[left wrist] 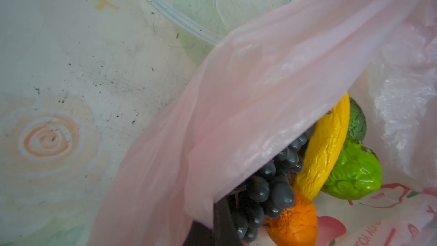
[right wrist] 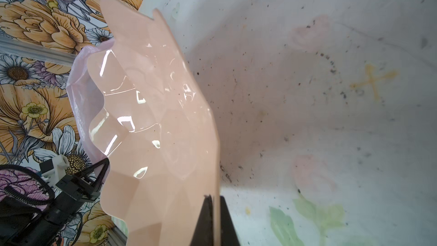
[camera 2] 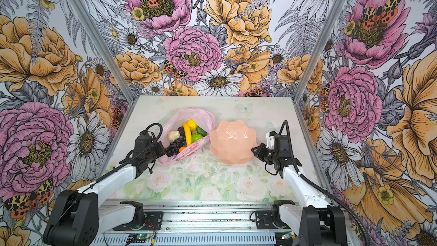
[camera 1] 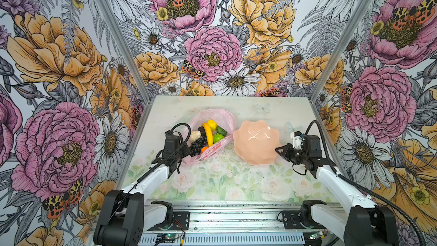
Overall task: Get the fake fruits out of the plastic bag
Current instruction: 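Drag the pink bowl with the right gripper to beside the bag, then release the bowl and move the right gripper over the bag mouth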
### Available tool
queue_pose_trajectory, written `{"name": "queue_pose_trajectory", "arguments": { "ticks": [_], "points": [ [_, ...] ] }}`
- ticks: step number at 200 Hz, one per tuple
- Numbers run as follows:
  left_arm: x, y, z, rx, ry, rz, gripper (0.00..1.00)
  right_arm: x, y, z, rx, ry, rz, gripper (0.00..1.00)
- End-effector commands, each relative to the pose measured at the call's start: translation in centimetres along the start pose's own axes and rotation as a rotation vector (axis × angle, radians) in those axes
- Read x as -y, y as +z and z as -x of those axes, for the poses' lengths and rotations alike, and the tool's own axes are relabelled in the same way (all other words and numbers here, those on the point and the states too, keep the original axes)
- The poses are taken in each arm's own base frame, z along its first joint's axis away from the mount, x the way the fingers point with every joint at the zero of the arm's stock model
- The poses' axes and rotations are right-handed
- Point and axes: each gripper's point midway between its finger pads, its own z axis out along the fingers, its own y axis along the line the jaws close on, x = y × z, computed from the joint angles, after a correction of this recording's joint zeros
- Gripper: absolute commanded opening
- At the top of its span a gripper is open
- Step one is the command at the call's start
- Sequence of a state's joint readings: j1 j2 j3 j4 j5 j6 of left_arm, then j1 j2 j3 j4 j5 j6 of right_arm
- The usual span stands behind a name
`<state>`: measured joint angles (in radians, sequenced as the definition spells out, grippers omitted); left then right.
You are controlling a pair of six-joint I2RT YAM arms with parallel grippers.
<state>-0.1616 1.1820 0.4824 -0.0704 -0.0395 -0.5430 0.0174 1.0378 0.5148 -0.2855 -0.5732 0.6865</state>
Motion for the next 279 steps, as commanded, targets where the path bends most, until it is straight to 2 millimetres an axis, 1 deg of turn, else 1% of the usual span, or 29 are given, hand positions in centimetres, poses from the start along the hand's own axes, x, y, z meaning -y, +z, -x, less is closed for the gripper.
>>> {"name": "queue_pose_trajectory", "arguments": {
  "ticks": [1, 38, 65, 81, 133, 175, 192, 212, 234, 243, 258, 269, 279],
  "points": [
    [0.3, -0.2, 0.9, 0.040, 0.028, 0.004, 0.00, -0.7, 0.0, -1.9, -0.050, -0.032, 0.010, 0.00],
    [0.3, 0.0, 0.8, 0.037, 0.029, 0.006, 0.00, -0.7, 0.9, -5.0, -0.131, -0.068, -0.010, 0.00],
    [0.2, 0.0, 0.8, 0.039, 0.029, 0.008, 0.00, -1.0, 1.6, -6.4, -0.168, -0.109, -0.027, 0.00],
    [0.3, 0.0, 0.8, 0.039, 0.029, 0.009, 0.00, -0.7, 1.9, -7.1, -0.189, -0.122, -0.040, 0.00],
    [0.3, 0.0, 0.8, 0.040, 0.030, 0.007, 0.00, 0.1, 2.7, -7.9, -0.232, -0.153, -0.075, 0.00],
    [0.4, 0.0, 0.8, 0.039, 0.033, 0.004, 0.00, 0.3, 2.8, -7.7, -0.224, -0.156, -0.092, 0.00],
    [0.5, -0.1, 0.8, 0.039, 0.035, 0.003, 0.00, 0.3, 2.8, -7.4, -0.217, -0.159, -0.097, 0.08],
    [0.5, -0.1, 0.8, 0.040, 0.035, 0.004, 0.00, 0.1, 2.7, -7.1, -0.207, -0.163, -0.102, 0.14],
    [0.5, -0.2, 0.9, 0.045, 0.035, 0.004, 0.00, -0.1, 2.5, -6.7, -0.198, -0.174, -0.109, 0.23],
    [0.5, -0.2, 0.9, 0.045, 0.036, 0.003, 0.00, 0.0, 2.2, -6.5, -0.188, -0.178, -0.128, 0.33],
    [0.6, -0.2, 0.8, 0.043, 0.038, 0.000, 0.00, 0.2, 1.4, -5.3, -0.126, -0.188, -0.175, 0.50],
    [0.8, -0.3, 0.9, 0.045, 0.041, -0.003, 0.00, -0.1, 0.7, -4.2, -0.071, -0.201, -0.195, 0.57],
    [0.8, -0.2, 0.8, 0.044, 0.043, -0.005, 0.00, -0.5, 0.2, -3.4, -0.038, -0.211, -0.203, 0.61]
  ]
}}
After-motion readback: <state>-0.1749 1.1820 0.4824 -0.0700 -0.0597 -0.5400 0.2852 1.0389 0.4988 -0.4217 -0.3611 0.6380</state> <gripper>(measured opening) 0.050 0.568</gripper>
